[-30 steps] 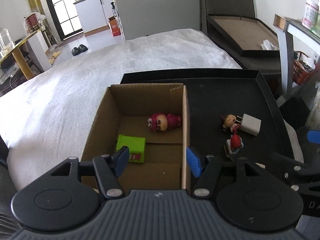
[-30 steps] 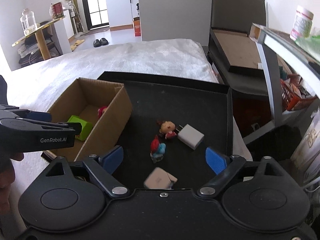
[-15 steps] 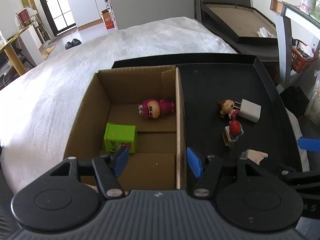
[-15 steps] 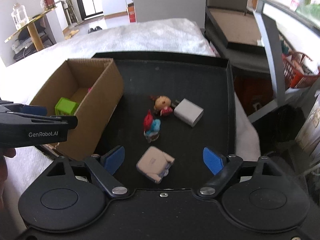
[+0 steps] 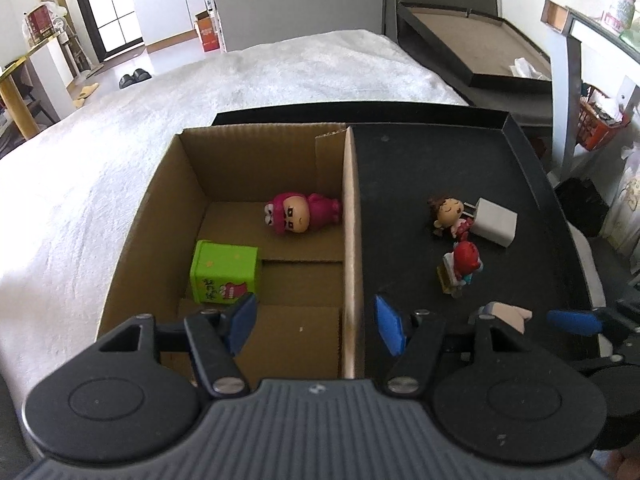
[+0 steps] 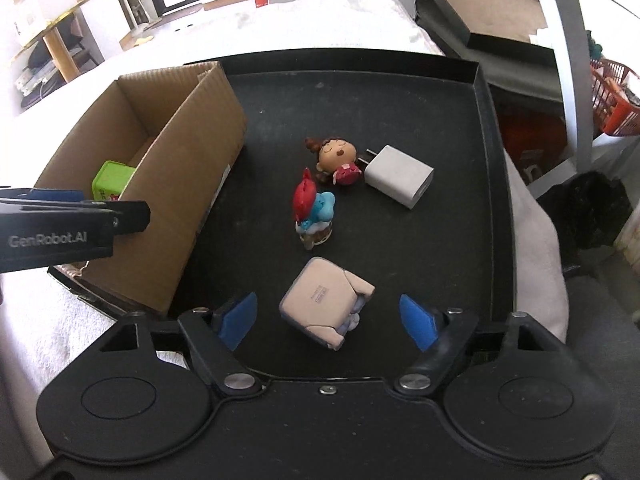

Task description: Organize rigid objects

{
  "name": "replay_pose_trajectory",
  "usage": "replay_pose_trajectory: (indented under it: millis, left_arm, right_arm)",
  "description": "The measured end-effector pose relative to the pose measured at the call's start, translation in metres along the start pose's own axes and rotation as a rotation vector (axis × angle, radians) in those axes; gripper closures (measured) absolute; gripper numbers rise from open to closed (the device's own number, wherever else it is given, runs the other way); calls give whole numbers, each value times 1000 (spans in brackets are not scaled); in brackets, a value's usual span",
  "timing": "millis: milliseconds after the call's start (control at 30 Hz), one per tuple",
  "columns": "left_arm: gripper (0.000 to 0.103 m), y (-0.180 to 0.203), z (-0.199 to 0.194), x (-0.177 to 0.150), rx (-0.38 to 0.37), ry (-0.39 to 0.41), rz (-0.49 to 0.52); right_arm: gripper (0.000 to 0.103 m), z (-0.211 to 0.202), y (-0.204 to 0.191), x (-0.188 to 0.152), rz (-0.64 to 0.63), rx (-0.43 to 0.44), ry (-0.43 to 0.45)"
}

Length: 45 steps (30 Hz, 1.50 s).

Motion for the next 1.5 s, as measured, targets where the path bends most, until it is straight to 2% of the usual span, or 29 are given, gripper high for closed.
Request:
replay_pose_trajectory:
  millis: [67, 100, 133, 200, 267, 300, 400, 467, 733, 900, 1333, 1467, 1500]
  left_arm:
    - [41, 1, 1, -1, -2, 13, 0]
    - [45, 1, 2, -2, -4, 15, 3]
    - [48, 1, 3, -2, -6, 15, 1]
    - [64, 1, 5, -3, -25, 14, -14]
    - [76, 3, 5, -2, -56, 15, -26]
    - [81, 6, 5, -2, -59, 18, -19]
    - [91, 13, 5, -2, -61, 23, 1]
    - [93, 15, 6, -2, -66, 22, 1]
    - [95, 16, 5, -3, -65, 25, 2]
    - [95, 16, 5, -1, -60, 23, 8]
    - [94, 15, -14, 10, -53, 56, 6]
    - [87, 13, -19, 12, -36, 54, 5]
    - [83, 11, -20, 12, -30, 50, 0]
  right_arm:
    - [37, 4, 1, -1, 5, 1, -6]
    - [43, 5, 1, -1, 9, 2, -9]
    - [45, 7, 2, -2, 16, 8, -13]
    - [50, 9, 3, -3, 27, 18, -20]
    - [51, 10, 4, -3, 22, 6, -15]
    - [56, 10, 5, -4, 22, 1, -14]
    - [60, 12, 11, -6, 37, -18, -18]
    - [60, 13, 16, -6, 45, -33, -18]
    - [56, 17, 19, -3, 34, -69, -20]
    - [60, 18, 20, 1, 31, -61, -19]
    - [61, -12, 7, 11, 9, -21, 39]
    - [61, -24, 3, 20, 6, -21, 70]
    - [61, -27, 2, 22, 6, -21, 78]
Point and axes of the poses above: each gripper's, at about its wrist camera, not at the fingertips, and z roughly the way its jaws point, y to its right, x to its top, the point moved 6 cm from there along z, roughly the way its jaws point, and after that the axes turned 2 degrees about y, right-handed, at the moved point
